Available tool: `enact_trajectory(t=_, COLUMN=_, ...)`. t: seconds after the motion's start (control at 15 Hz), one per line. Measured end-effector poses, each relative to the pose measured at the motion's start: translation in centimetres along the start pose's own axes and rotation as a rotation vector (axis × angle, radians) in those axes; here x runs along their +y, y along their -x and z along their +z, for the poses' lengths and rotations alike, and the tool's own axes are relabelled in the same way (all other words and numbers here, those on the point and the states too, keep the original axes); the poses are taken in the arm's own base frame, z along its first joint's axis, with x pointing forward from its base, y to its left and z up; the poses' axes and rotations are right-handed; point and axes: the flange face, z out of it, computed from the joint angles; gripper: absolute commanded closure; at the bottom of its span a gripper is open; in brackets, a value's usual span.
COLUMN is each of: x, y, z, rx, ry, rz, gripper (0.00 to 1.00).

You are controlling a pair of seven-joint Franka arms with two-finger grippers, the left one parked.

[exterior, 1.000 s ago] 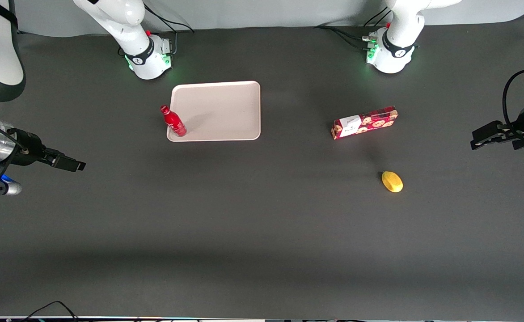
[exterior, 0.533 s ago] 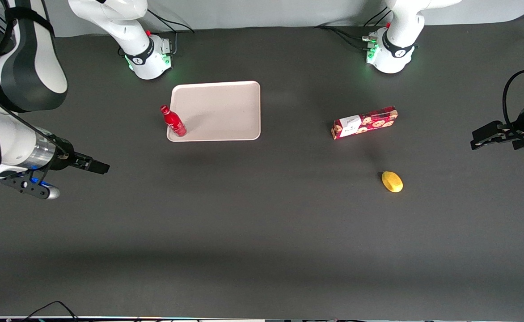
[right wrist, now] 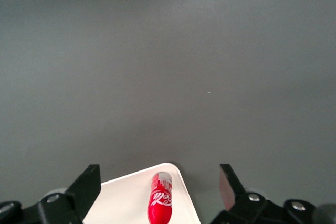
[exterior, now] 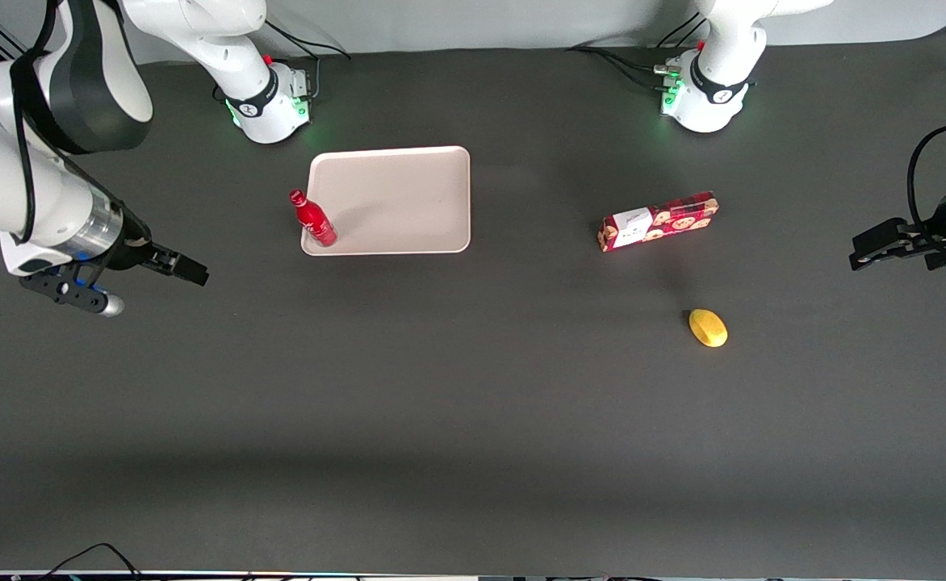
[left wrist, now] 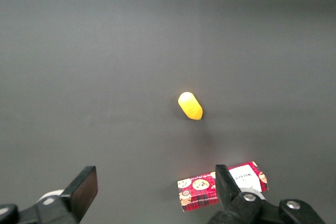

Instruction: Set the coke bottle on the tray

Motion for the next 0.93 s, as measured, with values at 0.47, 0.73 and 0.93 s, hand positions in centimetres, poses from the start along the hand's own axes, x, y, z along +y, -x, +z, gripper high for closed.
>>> enact_trajectory(t=0.47, x=0.5, y=0.5, z=-0.9, rx=0.018, ry=-0.003, rz=0.006, gripper=0.0)
enact_trajectory(t=0.73, x=-0.1, y=0.7, z=-1.4, rx=0.028, ry=-0.008, rz=-0.005, gripper=0.0)
enact_trajectory(t=0.93, x=0.1, y=0.6, z=-1.5, rx=0.029, ry=-0.01, rz=0.001, gripper=0.0)
